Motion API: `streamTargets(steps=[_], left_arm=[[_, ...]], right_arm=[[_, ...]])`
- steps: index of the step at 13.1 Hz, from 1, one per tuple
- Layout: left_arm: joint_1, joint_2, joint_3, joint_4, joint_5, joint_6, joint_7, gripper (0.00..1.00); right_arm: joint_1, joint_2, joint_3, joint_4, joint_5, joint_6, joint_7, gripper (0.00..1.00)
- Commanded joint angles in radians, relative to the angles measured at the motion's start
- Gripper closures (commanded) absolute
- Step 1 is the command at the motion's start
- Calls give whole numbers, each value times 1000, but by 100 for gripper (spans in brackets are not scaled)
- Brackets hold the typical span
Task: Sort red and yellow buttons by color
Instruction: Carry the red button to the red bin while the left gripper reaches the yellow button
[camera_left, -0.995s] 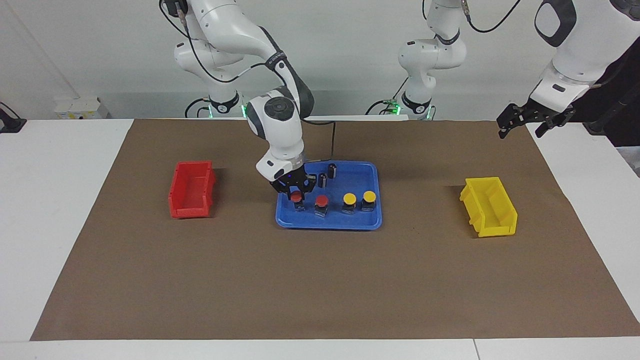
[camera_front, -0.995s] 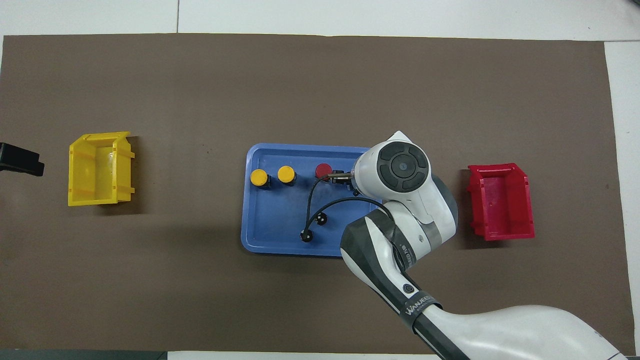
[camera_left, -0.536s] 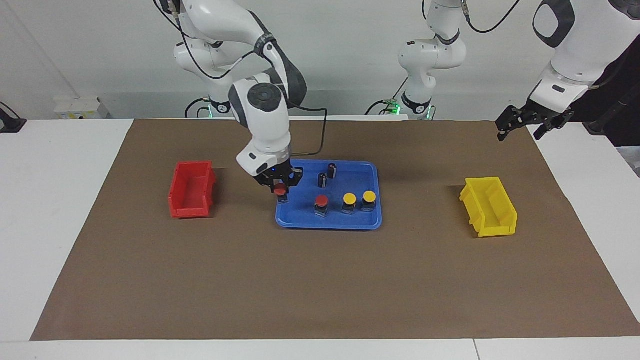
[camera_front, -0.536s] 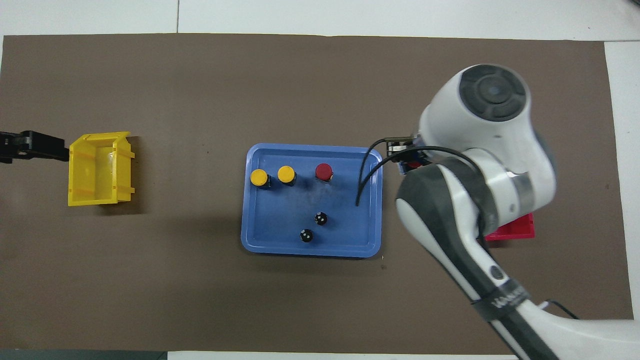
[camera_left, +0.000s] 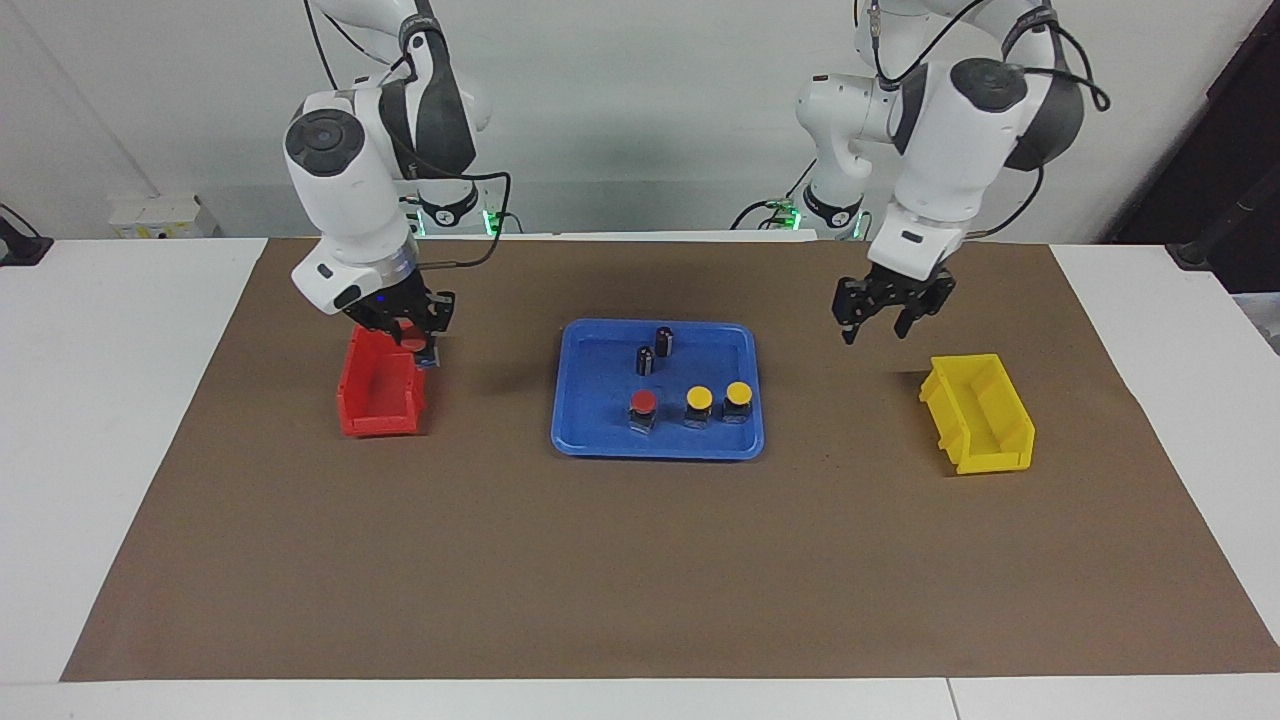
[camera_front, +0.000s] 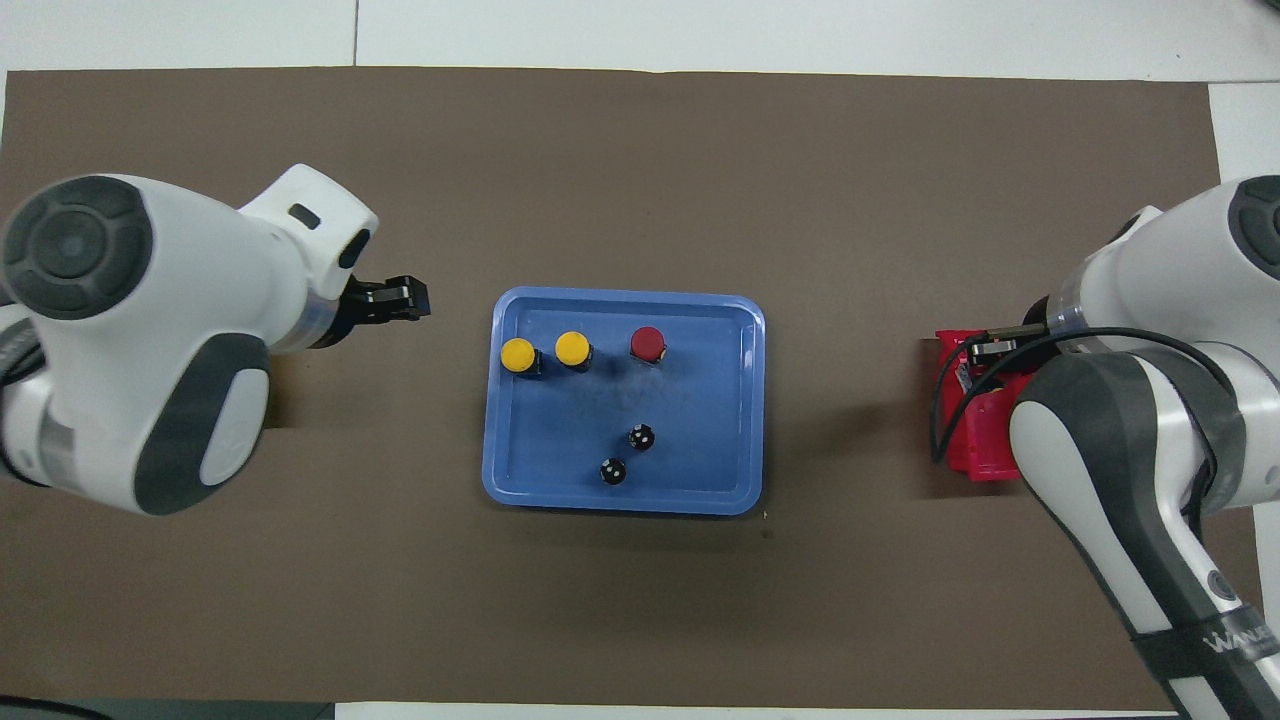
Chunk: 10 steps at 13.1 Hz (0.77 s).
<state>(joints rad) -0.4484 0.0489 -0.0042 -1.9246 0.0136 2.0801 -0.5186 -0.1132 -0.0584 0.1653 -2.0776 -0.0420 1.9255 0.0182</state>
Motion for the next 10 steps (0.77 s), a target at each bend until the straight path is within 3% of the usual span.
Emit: streamTargets(steps=[1,5,10], left_arm=[[-65,80,13,-1,-26,73,-64,24],[-130,121,13,-57,-50,174,-101,24],[-134,123,13,-109,-50,212,-100,24]], right_arm=[[-49,-67,11,-117,11,79,-79,75],[-86,-116,11,-246,13,193,-142,75],[-89,-117,10,-309,13,263,-161,74]])
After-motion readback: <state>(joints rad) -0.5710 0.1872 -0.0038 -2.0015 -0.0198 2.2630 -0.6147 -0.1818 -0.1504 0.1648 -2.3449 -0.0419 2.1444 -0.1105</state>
